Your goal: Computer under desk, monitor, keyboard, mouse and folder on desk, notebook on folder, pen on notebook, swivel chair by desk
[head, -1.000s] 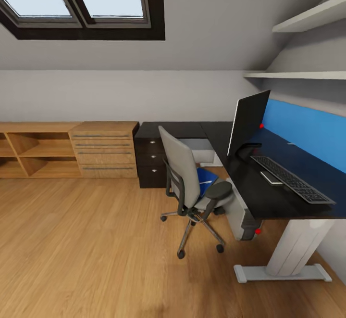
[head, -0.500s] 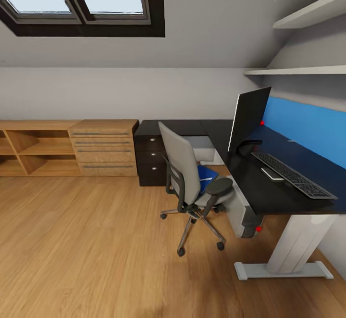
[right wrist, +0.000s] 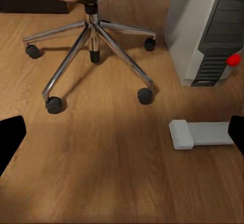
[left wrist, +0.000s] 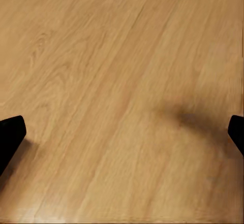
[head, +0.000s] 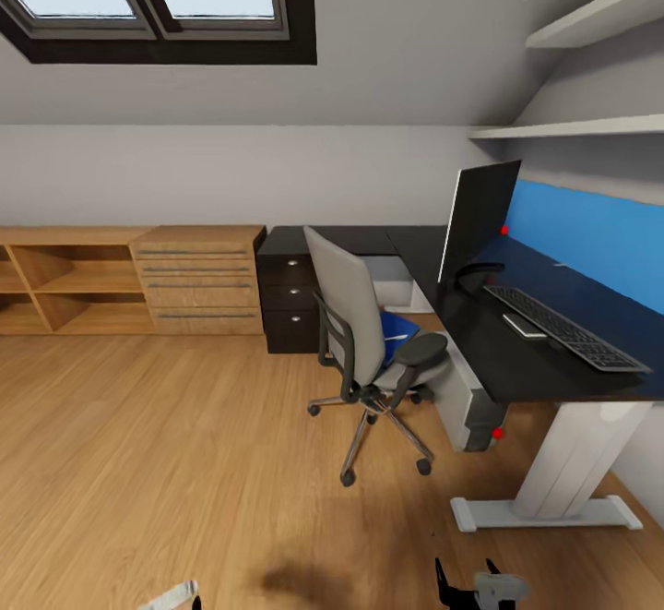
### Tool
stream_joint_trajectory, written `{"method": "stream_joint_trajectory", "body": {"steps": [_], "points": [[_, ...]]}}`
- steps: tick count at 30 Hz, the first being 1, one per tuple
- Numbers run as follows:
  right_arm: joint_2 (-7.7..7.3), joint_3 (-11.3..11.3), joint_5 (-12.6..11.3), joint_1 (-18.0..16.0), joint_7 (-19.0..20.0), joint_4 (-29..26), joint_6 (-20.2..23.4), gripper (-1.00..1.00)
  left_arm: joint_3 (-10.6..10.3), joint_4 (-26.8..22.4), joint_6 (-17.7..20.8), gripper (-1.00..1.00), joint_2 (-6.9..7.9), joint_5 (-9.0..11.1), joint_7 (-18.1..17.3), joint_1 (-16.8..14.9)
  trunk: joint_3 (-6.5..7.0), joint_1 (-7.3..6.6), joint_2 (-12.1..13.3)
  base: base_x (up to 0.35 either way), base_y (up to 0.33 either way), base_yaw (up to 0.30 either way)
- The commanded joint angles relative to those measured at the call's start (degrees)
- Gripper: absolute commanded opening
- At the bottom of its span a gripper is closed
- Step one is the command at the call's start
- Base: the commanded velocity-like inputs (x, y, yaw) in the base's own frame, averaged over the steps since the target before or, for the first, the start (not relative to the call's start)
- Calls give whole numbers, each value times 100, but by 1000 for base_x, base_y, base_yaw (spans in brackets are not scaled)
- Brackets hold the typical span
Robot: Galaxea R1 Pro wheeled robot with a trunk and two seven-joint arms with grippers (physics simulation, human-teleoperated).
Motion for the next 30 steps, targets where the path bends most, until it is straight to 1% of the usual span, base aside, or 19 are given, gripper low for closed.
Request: {"method": "stream_joint_trajectory", "body": {"steps": [1,2,3,4,5,7,9,10,11,12,13,14,16,20,24,26,29,30], "points": [[26,-4,-8,-71,-68,-126,126,100,3,-217,322,100,-6,67,61,-26,-26,22,-44,0,0,0],[68,-3,-14,-225,-203,-318,433,100,2,-543,973,100,-19,70,134,-141,-44,44,-84,0,0,0],[90,-3,-18,-315,-280,-389,599,100,1,-667,1284,100,-32,73,160,-232,-62,66,-124,0,0,0],[138,-3,-20,-514,-429,-492,937,100,0,-840,1827,100,-66,86,197,-472,-80,88,-164,0,0,0],[198,-3,-21,-748,-559,-550,1271,100,0,-910,2234,100,-112,98,221,-771,-98,110,-204,0,0,0],[249,-3,-19,-1015,-665,-565,1612,100,0,-860,2504,100,-160,103,236,-1116,-133,154,-285,0,0,0],[287,-6,-19,-1300,-744,-549,1964,100,-1,-693,2679,100,-208,106,249,-1495,-169,198,-365,0,0,0],[311,-8,-23,-1584,-795,-505,2319,100,-1,-449,2791,100,-249,108,257,-1894,-187,220,-405,0,0,0],[320,-9,-25,-1722,-814,-474,2489,100,-1,-312,2830,100,-267,109,260,-2095,-205,242,-445,0,0,0],[335,-10,-24,-1977,-842,-405,2793,100,-1,-39,2888,100,-297,110,266,-2478,-223,264,-485,0,0,0],[341,-10,-24,-2098,-853,-370,2923,100,-1,85,2908,100,-310,110,269,-2655,-241,286,-525,0,0,0],[349,-11,-24,-2314,-873,-306,3133,100,-1,272,2934,100,-329,111,268,-2955,-259,307,-565,0,0,0],[355,-11,-24,-2500,-899,-257,3286,100,-1,392,2949,100,-346,111,266,-3154,-295,351,-646,0,0,0],[360,-12,-30,-2817,-995,-192,3567,100,-15,537,2960,100,-378,107,255,-3392,-367,439,-806,0,0,0],[359,-34,-62,-2961,-1033,-163,3813,100,-29,621,2950,100,-418,94,253,-3477,-439,527,-966,0,0,0],[361,-33,-79,-2986,-1048,-154,3850,100,-41,639,2948,100,-427,73,260,-3492,-475,571,-1047,0,0,0],[349,-60,-101,-3002,-1059,-141,3815,100,-47,653,2961,100,-332,53,258,-3504,-528,637,-1167,0,0,0],[333,-66,-102,-3002,-1062,-147,3764,100,-49,645,2960,100,-267,57,252,-3505,-546,659,-1207,0,0,0]]}}
